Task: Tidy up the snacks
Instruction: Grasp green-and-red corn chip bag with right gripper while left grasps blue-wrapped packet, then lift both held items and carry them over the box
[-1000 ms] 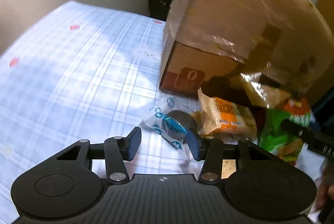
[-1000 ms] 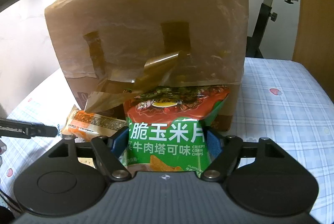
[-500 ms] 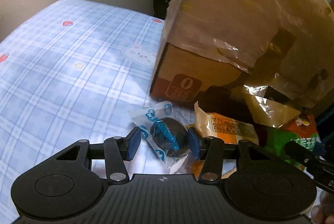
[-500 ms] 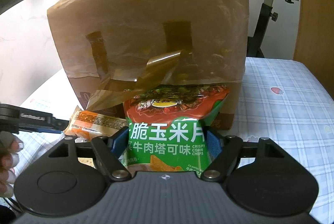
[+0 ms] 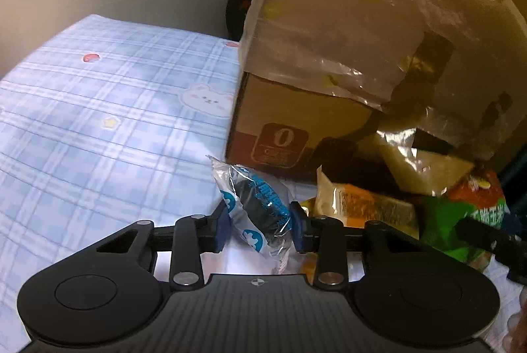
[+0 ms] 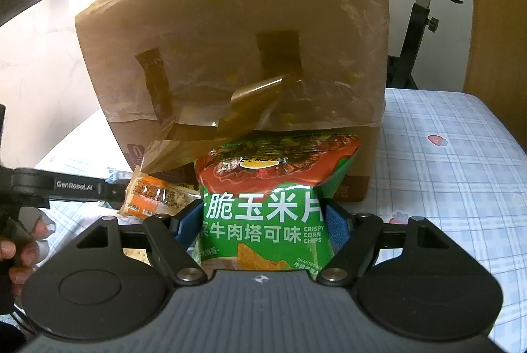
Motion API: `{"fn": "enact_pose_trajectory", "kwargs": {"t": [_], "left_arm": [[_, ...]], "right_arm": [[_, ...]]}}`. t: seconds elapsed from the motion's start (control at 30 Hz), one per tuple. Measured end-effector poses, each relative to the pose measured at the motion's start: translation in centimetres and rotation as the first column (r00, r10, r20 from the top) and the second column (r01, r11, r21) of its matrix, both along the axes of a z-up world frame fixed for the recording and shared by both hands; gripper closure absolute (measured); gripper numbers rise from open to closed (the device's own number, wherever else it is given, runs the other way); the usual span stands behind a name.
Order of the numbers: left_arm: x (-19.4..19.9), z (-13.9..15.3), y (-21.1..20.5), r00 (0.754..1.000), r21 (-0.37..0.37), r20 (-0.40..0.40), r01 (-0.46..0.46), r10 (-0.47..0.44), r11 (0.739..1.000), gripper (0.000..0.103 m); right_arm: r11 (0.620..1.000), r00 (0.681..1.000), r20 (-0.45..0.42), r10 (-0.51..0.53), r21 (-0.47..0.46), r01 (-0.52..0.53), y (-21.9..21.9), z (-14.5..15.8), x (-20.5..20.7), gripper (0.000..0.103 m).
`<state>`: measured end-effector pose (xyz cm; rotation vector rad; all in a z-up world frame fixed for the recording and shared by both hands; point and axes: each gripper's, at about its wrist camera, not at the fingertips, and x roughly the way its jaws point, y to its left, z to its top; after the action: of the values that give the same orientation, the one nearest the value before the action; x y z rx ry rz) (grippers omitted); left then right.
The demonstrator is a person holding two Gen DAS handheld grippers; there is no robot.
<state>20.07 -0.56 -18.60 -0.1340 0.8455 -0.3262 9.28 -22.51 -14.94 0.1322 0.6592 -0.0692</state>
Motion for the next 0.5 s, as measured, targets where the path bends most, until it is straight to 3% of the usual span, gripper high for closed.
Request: {"fn": "enact_pose_trajectory", "kwargs": {"t": [0.5], "left_arm": [[-5.0, 4.5, 6.3, 0.993, -0.027, 0.079, -0.090, 0.092, 0.996, 0.065]], "right_arm": [[0.999, 1.000, 0.022, -0.003, 0.036, 0.002, -1.3, 1.6, -2.3, 0.026]]}}
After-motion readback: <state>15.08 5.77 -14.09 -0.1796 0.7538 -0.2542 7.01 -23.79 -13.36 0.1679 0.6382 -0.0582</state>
